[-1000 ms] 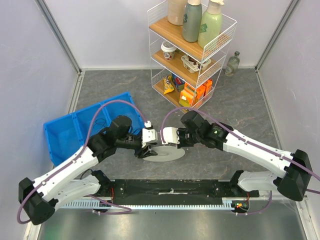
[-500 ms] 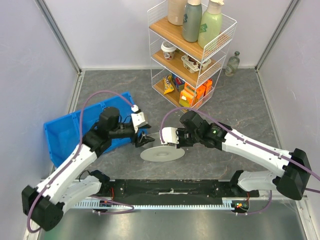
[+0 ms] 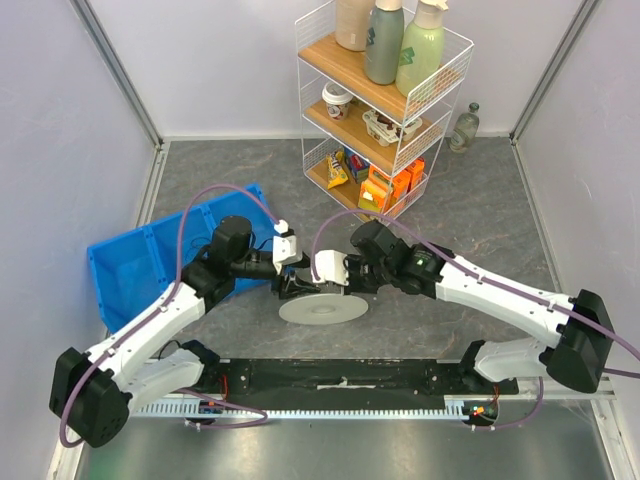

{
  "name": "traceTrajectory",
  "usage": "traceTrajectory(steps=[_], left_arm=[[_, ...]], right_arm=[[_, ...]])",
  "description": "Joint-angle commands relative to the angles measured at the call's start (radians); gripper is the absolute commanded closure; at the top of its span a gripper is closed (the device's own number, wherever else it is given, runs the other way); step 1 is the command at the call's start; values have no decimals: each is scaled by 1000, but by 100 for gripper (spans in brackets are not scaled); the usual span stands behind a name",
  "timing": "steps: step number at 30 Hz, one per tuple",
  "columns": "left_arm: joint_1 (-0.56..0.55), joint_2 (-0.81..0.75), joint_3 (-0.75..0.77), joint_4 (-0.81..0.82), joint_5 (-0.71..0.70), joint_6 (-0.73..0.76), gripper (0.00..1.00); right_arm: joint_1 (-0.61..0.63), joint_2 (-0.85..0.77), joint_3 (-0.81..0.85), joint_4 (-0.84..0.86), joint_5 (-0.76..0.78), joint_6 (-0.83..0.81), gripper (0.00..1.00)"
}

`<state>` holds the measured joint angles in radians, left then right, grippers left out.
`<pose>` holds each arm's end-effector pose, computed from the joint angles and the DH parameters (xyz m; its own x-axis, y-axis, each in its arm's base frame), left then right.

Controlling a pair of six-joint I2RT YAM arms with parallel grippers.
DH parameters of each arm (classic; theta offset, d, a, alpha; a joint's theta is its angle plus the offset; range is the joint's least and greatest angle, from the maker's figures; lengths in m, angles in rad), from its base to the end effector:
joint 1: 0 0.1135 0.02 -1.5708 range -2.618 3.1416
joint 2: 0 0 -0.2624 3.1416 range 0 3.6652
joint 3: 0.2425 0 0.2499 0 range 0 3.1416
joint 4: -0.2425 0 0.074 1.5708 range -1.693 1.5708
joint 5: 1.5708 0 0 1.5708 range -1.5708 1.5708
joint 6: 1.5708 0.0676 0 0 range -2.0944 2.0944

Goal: Wrap the cables

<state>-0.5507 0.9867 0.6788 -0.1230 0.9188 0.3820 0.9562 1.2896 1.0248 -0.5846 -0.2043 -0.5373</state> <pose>0.1672 -0.1657 0.2680 0.0175 0.2547 -0.9669 0.9984 0.0476 0.0306 0.1558 0.2445 0.2548 0.0770 -0.7600 -0.6453 -0.9753 0.0771 -0.2071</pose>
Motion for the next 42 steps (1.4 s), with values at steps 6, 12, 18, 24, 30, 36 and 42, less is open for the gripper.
traceTrajectory(steps=[6,12,18,24,30,36,42], left_arm=[[-21,30,-21,120,21,-29,50],[-29,46,-44,161,29,-52,54],[-31,49,-68,194,23,-55,57],[-38,53,-73,220,12,-74,62],[-49,55,-79,230,5,-78,66],[-49,47,-88,232,5,-80,88],[-48,33,-101,227,-12,-60,98]], right_arm=[[33,20,58,65,5,65,100],[44,34,63,88,26,92,100],[44,31,64,111,14,132,100],[47,37,72,111,2,129,100],[56,48,77,111,6,120,100],[59,47,72,109,14,120,100],[61,40,70,108,26,135,97]])
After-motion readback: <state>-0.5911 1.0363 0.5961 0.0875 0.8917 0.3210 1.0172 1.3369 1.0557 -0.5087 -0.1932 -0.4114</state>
